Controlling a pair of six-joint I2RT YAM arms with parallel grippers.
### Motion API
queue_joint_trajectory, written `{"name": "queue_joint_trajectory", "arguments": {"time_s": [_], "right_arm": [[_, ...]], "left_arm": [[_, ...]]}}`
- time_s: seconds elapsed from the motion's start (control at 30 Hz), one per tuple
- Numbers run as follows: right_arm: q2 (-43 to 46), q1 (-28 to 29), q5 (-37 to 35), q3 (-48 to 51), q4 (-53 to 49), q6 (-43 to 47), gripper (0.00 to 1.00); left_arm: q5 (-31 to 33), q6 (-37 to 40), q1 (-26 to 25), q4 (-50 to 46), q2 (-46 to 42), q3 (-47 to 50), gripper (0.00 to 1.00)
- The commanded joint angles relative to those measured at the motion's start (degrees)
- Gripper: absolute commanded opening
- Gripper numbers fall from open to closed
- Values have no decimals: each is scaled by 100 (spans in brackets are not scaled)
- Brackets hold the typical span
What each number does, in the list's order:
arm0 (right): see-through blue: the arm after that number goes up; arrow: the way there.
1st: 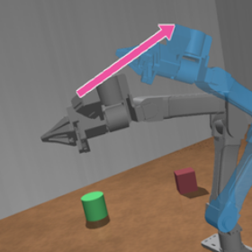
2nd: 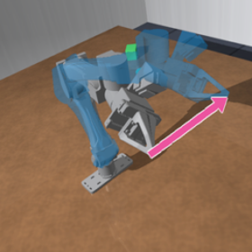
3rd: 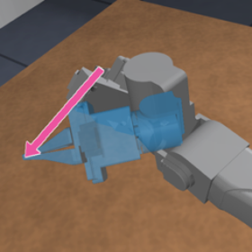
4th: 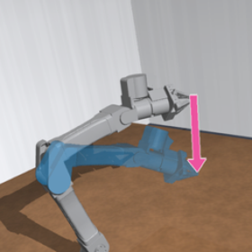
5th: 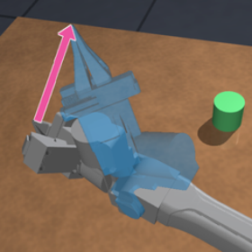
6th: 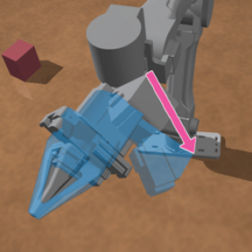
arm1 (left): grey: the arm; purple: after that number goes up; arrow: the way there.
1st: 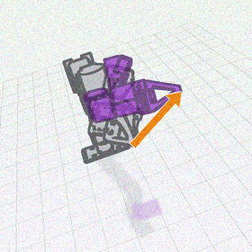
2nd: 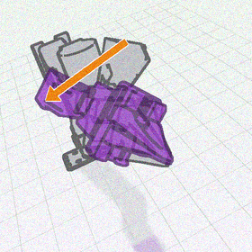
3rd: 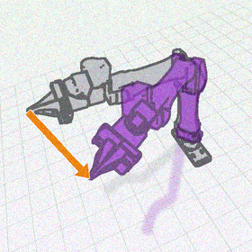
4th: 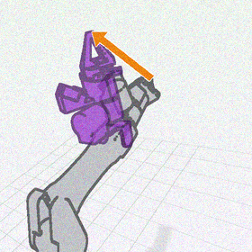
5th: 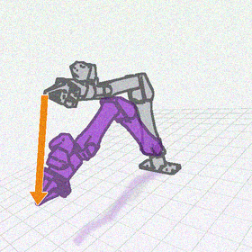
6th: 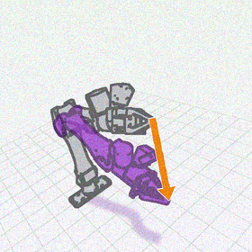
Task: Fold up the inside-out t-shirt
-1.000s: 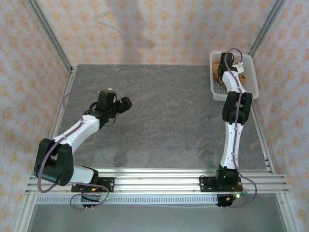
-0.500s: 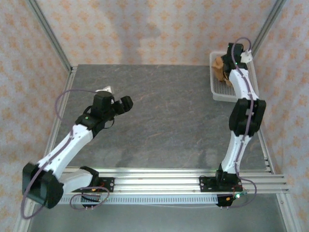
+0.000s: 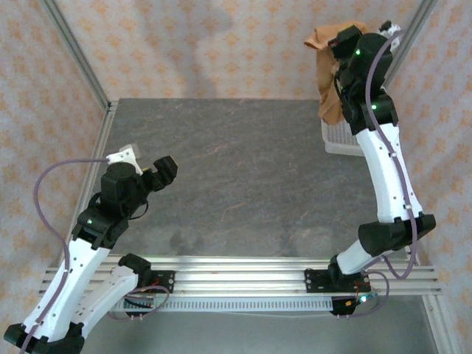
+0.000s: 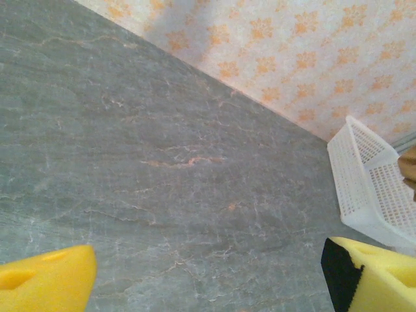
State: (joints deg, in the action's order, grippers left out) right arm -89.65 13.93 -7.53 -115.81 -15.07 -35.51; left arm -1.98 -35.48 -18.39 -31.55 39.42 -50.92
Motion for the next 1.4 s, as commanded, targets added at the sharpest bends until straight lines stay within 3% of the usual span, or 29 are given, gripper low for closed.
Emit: {"name": "queue_joint_trajectory", "arguments": {"time_s": [0.0,0.1,0.17,0.4,0.57,0.93,1.13,1.23,1.37], "right_arm": [[-61,419,311,-1099,-447,417,0],[-180,625,617,-1476,-852,109,0],[-67,743,695,-1191,-830,-194,0],[1120,1105,156,2022,820,-1640,0],[1260,1267,165,3237,994,-2619,0],[894,1787,611,3703,1562,-3035,0],[1027,2028,470,3734,1890,-3215,0],[1117,2026,42,3904,1862,-3207,0],[983,1915,-397,4267,1902,-3412,7]], "left_arm": [[117,138,-15,-167,-2,-111,91],[-189,232,-11,-14,178,-189,92],[-358,263,-15,17,353,-265,92],[-711,233,-15,130,866,-281,92],[-842,162,-15,378,1136,-105,91],[-1170,-59,-33,972,1793,89,90],[-1235,-46,-72,1070,1972,88,89],[-1248,-31,-102,1123,2058,133,89],[-1237,53,-311,1151,2394,95,89]]}}
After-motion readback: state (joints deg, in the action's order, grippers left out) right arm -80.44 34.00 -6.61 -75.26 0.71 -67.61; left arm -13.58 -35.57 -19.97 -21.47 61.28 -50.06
